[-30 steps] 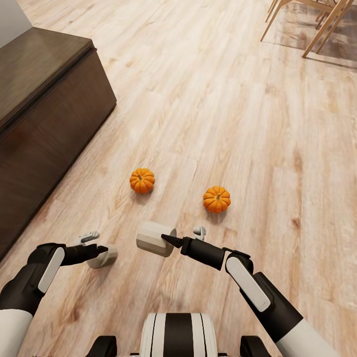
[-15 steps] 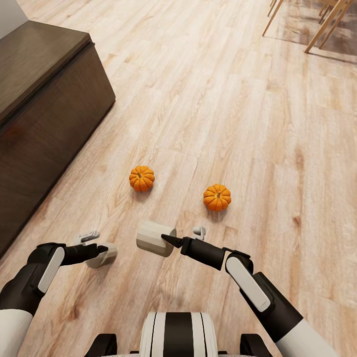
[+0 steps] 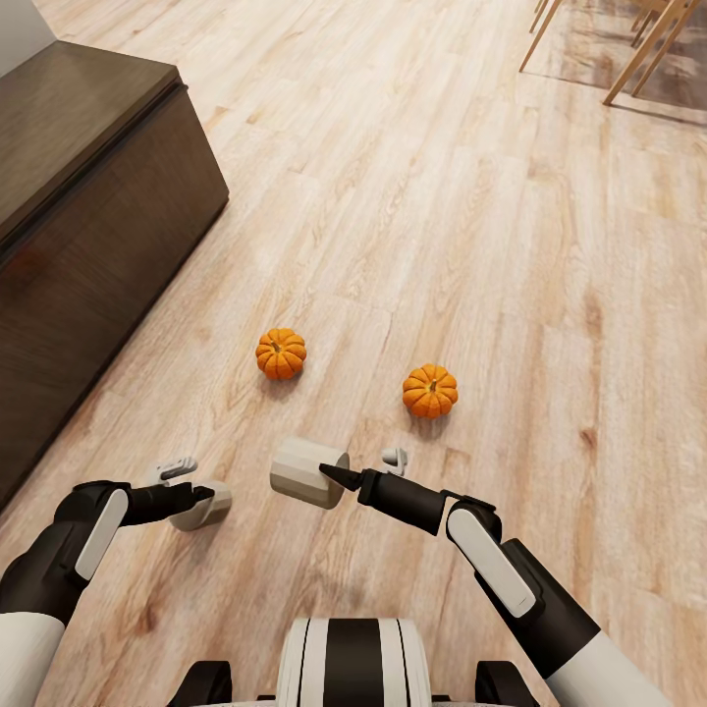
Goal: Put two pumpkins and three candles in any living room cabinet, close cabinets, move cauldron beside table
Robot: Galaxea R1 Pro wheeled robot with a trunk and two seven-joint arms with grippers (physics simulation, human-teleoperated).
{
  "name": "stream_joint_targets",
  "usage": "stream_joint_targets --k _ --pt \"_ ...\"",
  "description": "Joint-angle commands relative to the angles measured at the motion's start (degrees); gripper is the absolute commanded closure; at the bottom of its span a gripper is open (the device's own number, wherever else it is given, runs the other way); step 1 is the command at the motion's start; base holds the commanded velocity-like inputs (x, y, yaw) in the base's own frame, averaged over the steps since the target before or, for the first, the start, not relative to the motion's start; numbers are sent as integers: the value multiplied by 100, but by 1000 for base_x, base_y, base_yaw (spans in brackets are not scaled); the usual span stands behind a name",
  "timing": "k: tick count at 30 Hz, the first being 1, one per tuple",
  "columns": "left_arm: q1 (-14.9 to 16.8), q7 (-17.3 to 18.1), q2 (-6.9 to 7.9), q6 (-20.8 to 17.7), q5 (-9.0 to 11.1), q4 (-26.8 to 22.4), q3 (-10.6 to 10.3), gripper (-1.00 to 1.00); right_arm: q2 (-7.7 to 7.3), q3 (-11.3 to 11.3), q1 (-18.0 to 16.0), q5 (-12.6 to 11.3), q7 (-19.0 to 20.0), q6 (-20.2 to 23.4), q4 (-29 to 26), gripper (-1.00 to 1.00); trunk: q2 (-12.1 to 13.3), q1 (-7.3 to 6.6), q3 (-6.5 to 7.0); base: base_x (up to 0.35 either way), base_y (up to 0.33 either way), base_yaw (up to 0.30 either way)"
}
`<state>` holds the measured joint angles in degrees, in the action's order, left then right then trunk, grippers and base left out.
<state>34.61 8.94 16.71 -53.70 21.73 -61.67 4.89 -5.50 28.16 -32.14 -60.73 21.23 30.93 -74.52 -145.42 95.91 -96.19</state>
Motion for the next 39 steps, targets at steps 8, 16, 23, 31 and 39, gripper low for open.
stream_joint_targets --k 8,16,23,31,39 --pt "2 46 -2 -27 -57 8 13 -100 -4 5 -3 -36 -5 19 -2 100 -1 -1 -3 0 0 0" --pt "2 46 -4 -27 -48 54 12 -100 -4 5 -3 -36 -5 19 -2 100 -1 -1 -3 0 0 0" --pt "2 48 -10 -27 -51 59 9 100 -4 5 -3 -36 -5 19 -9 100 -1 -1 -3 0 0 0" --pt "2 73 -3 -27 -46 59 -8 100 -4 5 -3 -36 -5 19 -10 100 -1 -1 -3 0 0 0" --pt "2 90 -2 -27 -46 19 -14 100 -4 5 -3 -36 -5 19 -5 100 -1 -1 -3 0 0 0"
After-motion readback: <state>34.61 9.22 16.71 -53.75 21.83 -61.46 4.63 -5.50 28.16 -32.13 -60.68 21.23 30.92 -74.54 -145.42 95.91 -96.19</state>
